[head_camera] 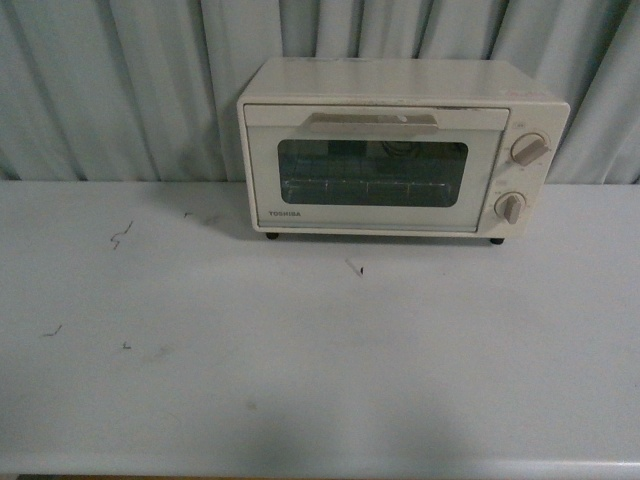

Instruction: Open oven

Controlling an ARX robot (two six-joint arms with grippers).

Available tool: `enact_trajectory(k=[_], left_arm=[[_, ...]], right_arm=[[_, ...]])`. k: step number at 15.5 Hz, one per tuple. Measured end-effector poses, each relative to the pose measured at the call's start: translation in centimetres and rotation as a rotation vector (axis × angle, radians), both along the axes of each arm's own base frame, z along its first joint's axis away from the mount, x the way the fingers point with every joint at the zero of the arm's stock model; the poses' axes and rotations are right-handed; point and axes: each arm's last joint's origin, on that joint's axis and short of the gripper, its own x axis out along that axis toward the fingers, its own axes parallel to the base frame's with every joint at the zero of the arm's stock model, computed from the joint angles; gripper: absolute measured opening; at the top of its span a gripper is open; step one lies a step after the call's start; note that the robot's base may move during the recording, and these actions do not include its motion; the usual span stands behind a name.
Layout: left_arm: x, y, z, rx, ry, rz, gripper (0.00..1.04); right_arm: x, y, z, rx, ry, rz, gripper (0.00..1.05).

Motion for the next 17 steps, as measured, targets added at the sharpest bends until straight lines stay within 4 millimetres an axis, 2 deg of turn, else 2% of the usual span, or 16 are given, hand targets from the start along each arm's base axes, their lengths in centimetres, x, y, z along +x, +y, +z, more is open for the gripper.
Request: enact_trajectory(k=[17], left_arm=[[0.0,0.0,0.0,0.0,0.0,0.0,0.98]], right_arm=[[0.0,0.0,0.0,0.0,0.0,0.0,0.98]])
